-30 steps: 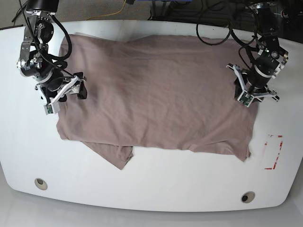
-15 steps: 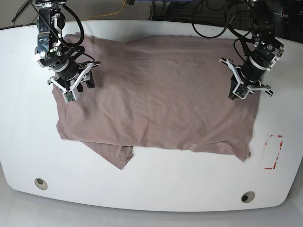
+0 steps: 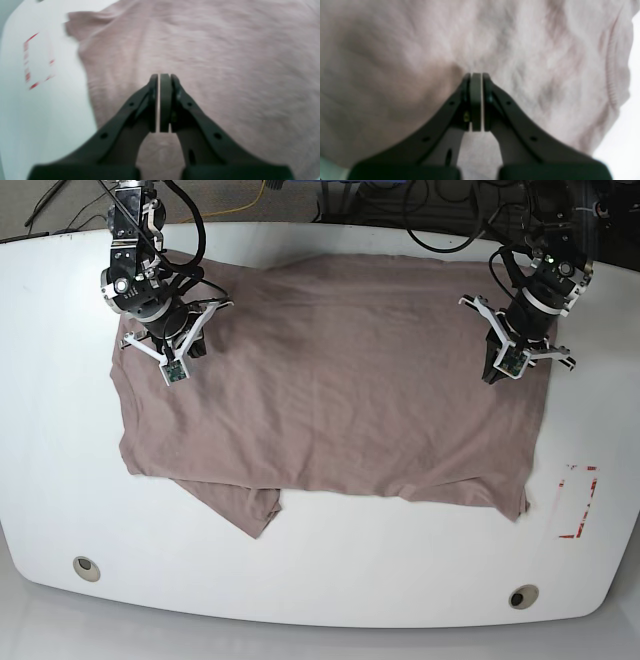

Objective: Layout the t-shirt on the table in an organized manner, then fold the t-shirt properly
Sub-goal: 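Pinch the t-shirt fabric with both grippers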

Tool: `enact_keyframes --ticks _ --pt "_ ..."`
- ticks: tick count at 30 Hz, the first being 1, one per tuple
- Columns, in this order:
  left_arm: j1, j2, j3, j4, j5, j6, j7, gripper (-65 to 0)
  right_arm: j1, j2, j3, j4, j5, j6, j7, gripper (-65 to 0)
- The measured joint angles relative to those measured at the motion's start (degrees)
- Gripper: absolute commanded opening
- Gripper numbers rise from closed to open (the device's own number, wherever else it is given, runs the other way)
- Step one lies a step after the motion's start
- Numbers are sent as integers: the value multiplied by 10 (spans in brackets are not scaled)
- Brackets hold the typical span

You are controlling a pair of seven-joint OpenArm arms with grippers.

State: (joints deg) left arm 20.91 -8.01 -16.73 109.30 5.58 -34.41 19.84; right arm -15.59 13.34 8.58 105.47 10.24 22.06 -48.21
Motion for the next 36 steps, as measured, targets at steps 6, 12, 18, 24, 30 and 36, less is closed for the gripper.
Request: enact_keyframes --ticks 6,12,18,24,30,36 --pt "0 -2 32 -16 0 44 0 -650 7 -3 0 -33 0 0 0 -650" --pt "-2 -3 47 -60 -2 54 -3 -650 5 -2 2 -62 1 0 33 -650" --pt "-11 -3 63 -137 2 55 4 -650 11 0 4 -88 6 1 60 -650" --pt "-30 -5 76 -175 -10 60 -19 -650 16 2 4 -102 7 1 72 -650" --pt "-58 -5 83 -206 -14 59 -29 -650 31 2 4 -115 9 3 75 -650" --pt "-107 -11 107 -257 -7 61 -51 -650 69 14 4 -154 22 7 77 -650"
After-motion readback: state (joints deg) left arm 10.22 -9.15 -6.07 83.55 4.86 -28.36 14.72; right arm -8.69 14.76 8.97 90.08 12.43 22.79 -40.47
